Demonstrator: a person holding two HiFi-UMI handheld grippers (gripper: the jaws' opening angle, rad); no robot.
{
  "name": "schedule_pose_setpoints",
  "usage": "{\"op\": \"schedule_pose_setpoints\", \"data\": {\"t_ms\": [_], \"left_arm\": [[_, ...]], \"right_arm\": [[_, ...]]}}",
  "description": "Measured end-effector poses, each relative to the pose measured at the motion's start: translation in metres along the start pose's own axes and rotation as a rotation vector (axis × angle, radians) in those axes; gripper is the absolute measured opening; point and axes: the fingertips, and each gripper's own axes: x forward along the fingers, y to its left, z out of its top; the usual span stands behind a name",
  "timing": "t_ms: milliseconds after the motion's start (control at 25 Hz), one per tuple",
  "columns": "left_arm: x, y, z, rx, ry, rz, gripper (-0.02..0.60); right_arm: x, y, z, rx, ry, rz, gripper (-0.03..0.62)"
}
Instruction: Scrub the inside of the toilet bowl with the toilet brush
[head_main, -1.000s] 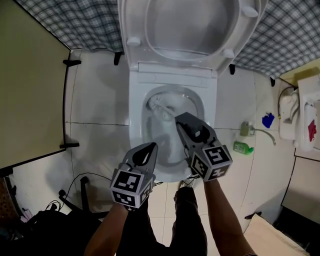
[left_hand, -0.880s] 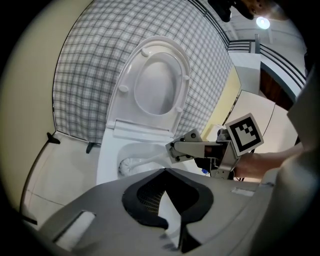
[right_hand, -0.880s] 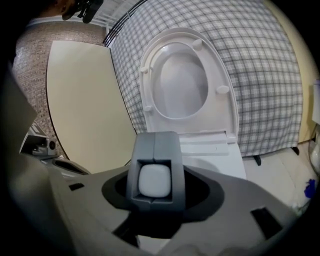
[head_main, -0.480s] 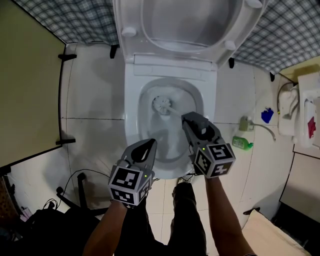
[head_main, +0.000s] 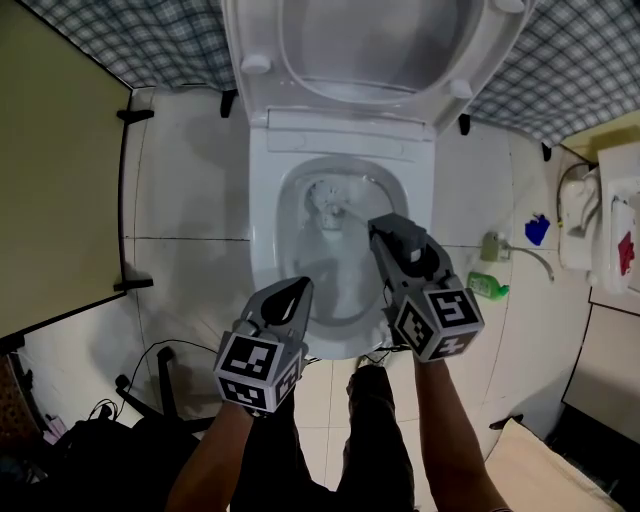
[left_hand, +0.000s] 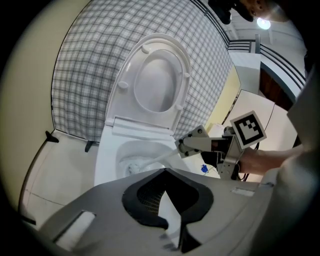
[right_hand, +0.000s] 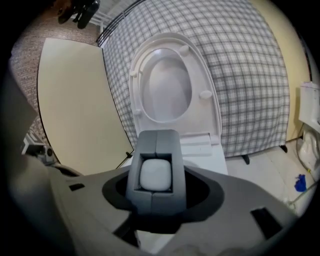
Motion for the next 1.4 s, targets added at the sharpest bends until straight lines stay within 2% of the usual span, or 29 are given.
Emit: {"op": "schedule_pose_setpoints", "data": {"t_ms": [80, 200, 360, 560, 720, 960, 1240, 1400], "left_arm": [[0.000, 0.002, 0.003, 0.000, -0.007, 0.003, 0.008], [0.000, 0.003, 0.005, -0.004, -0.015, 0.005, 0.008], [0.000, 0.003, 0.001, -0.011, -0.012, -0.001, 0.008], [0.000, 0.012, -0.005, -0.023, -0.004, 0.010, 0.008], [-0.001, 0.019, -0.003, -0.023, -0.009, 0.017, 0.008], [-0.004, 0.023, 0.001, -0.025, -0.019, 0.022, 0.008], [0.000, 0.017, 0.009, -0.021, -0.033, 0.009, 0.008], [0.001, 0.012, 0.000, -0.025, -0.016, 0.001, 0.008]], "right_arm": [[0.000, -0.001, 0.022, -0.019, -0.040, -0.010, 0.209], [0.007, -0.003, 0.026, -0.068, -0.022, -0.033, 0.210], [0.011, -0.004, 0.005, -0.071, 0.032, -0.046, 0.209], [0.013, -0.003, -0.041, -0.072, 0.121, -0.071, 0.209], [0.025, -0.011, -0.057, -0.041, 0.137, -0.081, 0.209], [0.018, -0.015, -0.029, -0.049, 0.103, -0.089, 0.209], [-0.008, -0.033, 0.035, -0.072, -0.030, -0.138, 0.210], [-0.007, -0.037, 0.024, -0.067, -0.011, -0.143, 0.209]]}}
